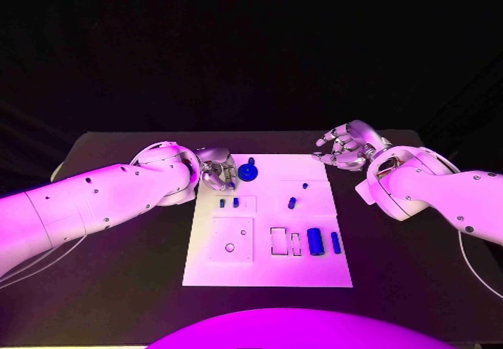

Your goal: Assemble the parts on the task board

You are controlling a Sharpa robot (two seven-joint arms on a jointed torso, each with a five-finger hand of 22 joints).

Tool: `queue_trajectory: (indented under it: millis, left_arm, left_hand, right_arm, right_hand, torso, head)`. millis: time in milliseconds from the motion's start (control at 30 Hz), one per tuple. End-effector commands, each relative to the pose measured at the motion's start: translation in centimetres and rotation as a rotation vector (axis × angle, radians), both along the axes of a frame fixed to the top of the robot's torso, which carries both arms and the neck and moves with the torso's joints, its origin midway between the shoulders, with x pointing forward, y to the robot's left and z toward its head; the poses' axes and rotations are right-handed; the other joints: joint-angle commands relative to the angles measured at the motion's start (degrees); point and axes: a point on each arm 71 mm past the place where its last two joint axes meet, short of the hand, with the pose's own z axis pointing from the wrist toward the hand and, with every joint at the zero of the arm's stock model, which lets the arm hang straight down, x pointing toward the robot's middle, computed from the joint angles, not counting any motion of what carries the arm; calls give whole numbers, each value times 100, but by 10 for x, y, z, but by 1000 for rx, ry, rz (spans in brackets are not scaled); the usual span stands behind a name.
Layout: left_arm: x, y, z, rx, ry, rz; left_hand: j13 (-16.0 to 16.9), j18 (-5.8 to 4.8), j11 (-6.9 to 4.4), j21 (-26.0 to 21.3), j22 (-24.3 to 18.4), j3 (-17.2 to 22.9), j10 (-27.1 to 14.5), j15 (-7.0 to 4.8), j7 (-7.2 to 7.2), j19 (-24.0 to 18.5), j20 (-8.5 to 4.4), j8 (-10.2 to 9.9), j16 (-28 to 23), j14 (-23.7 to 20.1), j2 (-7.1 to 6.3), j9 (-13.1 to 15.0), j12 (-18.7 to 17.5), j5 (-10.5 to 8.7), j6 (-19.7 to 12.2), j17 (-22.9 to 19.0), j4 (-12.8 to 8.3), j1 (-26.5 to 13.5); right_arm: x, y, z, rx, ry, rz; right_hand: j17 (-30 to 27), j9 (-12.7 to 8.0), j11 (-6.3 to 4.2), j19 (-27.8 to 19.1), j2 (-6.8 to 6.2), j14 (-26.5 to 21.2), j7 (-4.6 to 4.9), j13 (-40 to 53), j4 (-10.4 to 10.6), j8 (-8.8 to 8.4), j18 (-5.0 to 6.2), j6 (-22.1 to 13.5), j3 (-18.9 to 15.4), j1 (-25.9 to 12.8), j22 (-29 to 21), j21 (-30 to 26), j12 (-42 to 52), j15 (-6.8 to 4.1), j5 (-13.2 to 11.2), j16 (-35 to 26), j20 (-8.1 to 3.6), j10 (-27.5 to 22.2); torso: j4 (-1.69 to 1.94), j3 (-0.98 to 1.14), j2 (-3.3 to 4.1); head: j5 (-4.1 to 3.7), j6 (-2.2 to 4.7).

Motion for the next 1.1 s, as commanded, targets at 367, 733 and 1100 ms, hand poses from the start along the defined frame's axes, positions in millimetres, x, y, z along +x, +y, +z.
queue_trajectory:
  millis: [367, 733, 1100]
  left_arm:
    - [0, -1, -5, 24, 29, -11]
    - [1, 0, -8, 30, 29, -6]
    - [0, -3, -11, 35, 49, -24]
  left_hand:
    - [-10, 23, -5, -4, -9, 7, 54, 3, -4, 19, -5, -33, -1, 19, 5, 8, -51, -6, 56, -2, -37, -51]
    - [-10, 23, -5, -4, -9, 7, 54, 3, -4, 19, -5, -33, -1, 19, 5, 8, -51, -6, 56, -2, -37, -51]
    - [-23, 26, 1, -32, -48, -16, 79, 7, -3, -14, -7, -87, -11, 7, -31, 15, -131, -15, 62, -30, -43, -128]
  right_arm:
    - [0, 1, 0, -9, -7, 12]
    - [0, 1, 0, -9, -7, 11]
    - [0, 1, 0, -9, -7, 12]
  right_hand:
    - [-5, 8, -27, -11, -29, 220, 0, -5, -2, 30, 106, -21, 37, -23, 73, -26, -18, -49, 20, -29, -4, -30]
    - [-15, 8, -27, -16, -38, 218, 0, -33, -5, 33, 111, -28, 44, -22, 55, -60, -42, -50, 21, -41, -6, -39]
    - [-15, 8, -27, -16, -38, 218, 0, -33, -5, 33, 111, -28, 44, -22, 55, -60, -42, -50, 21, -41, -6, -39]
  torso:
    - [-1, 1, 3]
    - [0, 0, 2]
    - [-2, -2, -3]
  head:
    - [-4, -1]
    - [-16, -16]
    - [-17, -15]
